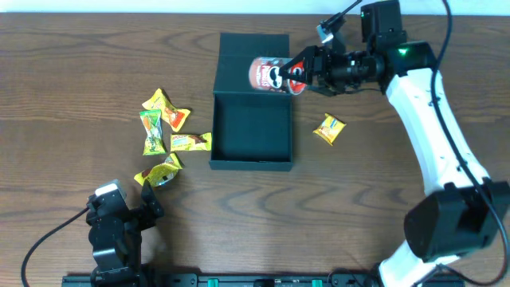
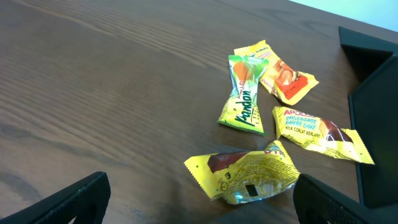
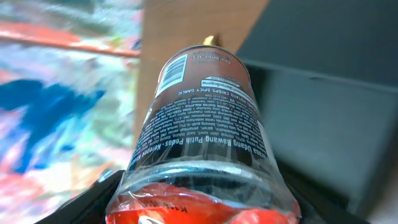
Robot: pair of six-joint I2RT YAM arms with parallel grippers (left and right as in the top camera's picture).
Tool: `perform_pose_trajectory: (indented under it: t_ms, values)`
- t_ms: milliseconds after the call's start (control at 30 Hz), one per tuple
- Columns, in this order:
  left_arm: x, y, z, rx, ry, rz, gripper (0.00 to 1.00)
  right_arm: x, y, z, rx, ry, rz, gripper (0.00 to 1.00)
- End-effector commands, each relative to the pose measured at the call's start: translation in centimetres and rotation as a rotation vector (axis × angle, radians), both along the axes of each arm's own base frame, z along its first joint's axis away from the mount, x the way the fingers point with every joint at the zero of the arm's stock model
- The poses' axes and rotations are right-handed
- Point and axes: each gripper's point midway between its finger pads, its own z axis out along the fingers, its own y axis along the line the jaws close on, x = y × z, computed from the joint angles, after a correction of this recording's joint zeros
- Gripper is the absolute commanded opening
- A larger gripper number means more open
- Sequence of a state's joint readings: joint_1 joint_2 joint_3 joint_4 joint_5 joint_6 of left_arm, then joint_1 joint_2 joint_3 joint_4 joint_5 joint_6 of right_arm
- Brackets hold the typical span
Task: Pack container
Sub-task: 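Lift the Pringles can and carry it over the green box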
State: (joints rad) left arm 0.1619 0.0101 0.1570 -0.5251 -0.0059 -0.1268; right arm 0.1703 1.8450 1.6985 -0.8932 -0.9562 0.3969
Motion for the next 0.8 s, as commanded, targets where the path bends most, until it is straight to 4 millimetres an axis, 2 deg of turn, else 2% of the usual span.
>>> perform_pose_trajectory:
  t_ms: [0, 33, 133, 367, 633, 767]
  values:
    - [0.0, 0.0, -0.5, 0.006, 0.008, -0.001, 0.95, -1.6, 3.2, -1.9, 0.154, 0.115, 0.144, 0.69]
    - [0.0, 0.0, -0.5, 0.006, 0.008, -0.001, 0.95, -2.0, 4.5, -2.9, 0.208, 0.168, 0.191, 0.66]
    - [0.0, 0.0, -0.5, 0.006, 0.008, -0.002, 0.95, -2.4, 5.7, -4.9, 0.281, 0.27, 0.237, 0.66]
    - [0.0, 0.0, -0.5, 0.006, 0.008, -0.002, 0.95, -2.7, 5.7, -8.0, 0.275, 0.433, 0.208, 0.67]
    - [0.0, 0.0, -0.5, 0.006, 0.008, -0.002, 0.95, -4.0, 5.3, -9.4, 0.18, 0.615, 0.134, 0.64]
    - [0.0, 0.0, -0.5, 0.006, 0.008, -0.001, 0.95, -4.5, 5.6, -9.4, 0.172, 0.661, 0.128, 0.64]
